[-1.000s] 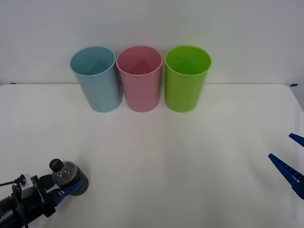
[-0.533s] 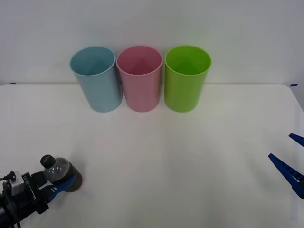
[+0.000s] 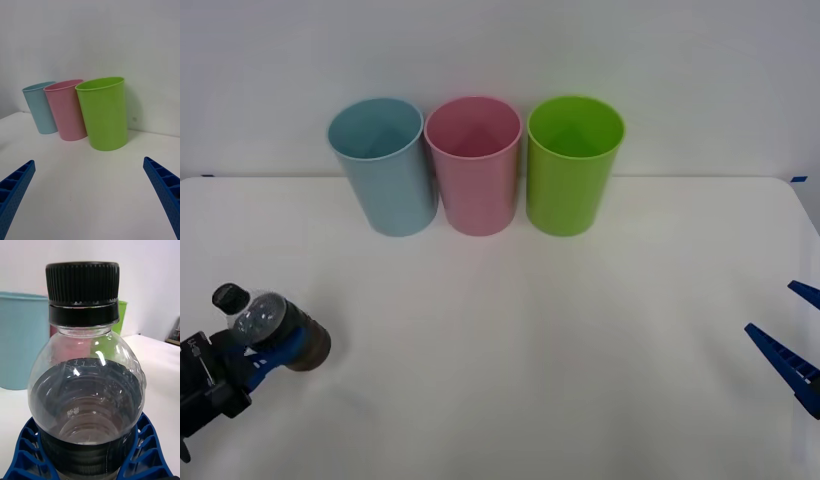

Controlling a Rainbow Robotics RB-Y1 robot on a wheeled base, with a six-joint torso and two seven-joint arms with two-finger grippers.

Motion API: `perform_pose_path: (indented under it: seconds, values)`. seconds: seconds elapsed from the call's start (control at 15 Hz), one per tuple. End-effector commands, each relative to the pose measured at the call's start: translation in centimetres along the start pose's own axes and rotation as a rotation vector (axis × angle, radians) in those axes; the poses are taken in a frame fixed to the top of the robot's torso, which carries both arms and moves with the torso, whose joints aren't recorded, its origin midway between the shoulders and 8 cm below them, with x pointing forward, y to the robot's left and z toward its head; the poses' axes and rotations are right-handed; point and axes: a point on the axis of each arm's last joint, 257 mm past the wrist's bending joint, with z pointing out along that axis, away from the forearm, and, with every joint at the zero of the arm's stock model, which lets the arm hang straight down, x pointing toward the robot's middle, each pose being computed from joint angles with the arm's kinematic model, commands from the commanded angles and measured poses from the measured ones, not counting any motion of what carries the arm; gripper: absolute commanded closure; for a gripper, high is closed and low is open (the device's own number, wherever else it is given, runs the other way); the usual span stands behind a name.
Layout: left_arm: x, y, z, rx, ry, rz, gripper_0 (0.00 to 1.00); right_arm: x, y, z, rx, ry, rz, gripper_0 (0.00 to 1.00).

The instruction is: Grasp the object on the table and drop it into the matching bin: aluminum can to the light blue bin, PET bottle to the pink bin.

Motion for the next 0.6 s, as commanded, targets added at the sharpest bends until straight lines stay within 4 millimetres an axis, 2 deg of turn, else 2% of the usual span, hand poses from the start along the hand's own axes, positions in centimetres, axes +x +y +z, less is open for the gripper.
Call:
perform_pose_path:
  seconds: [0.07,0.2,0.33,0.6]
  values:
    - [-2.9,1.4,0.0,-0.015,-0.029,-0.011,1.0,0.0,0.0,0.0,0.0,0.0,0.0,0.0]
    - [-4.8,1.5,1.2,-0.011,-0.043,-0.012,1.0,0.0,0.0,0.0,0.0,0.0,0.0,0.0]
    - [-6.9,0.6,2.9,0.027,-0.073,-0.015,1.0,0.0,0.0,0.0,0.0,0.0,0.0,0.0]
    - [-11.4,0.1,6.8,0.02,-0.129,-0.024,1.0,0.0,0.0,0.0,0.0,0.0,0.0,0.0]
